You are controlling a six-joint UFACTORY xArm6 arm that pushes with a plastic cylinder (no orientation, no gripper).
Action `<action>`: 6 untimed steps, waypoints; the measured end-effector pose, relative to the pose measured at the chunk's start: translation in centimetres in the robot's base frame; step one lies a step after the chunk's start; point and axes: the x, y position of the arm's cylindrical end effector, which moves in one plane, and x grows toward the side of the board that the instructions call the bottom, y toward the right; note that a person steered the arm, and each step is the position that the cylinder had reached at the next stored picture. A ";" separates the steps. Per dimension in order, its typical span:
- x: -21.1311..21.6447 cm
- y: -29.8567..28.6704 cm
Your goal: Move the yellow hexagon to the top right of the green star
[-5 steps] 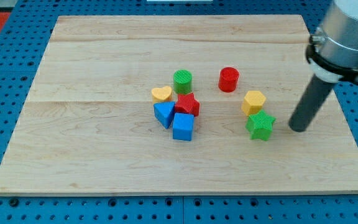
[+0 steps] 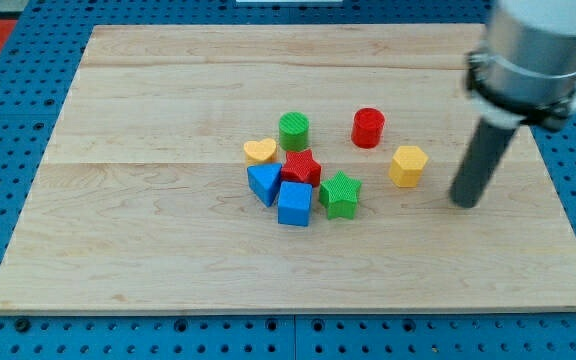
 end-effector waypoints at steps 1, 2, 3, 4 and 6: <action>-3.7 1.3; -4.8 -3.2; -4.0 -6.8; -3.5 -10.3; -2.7 -3.7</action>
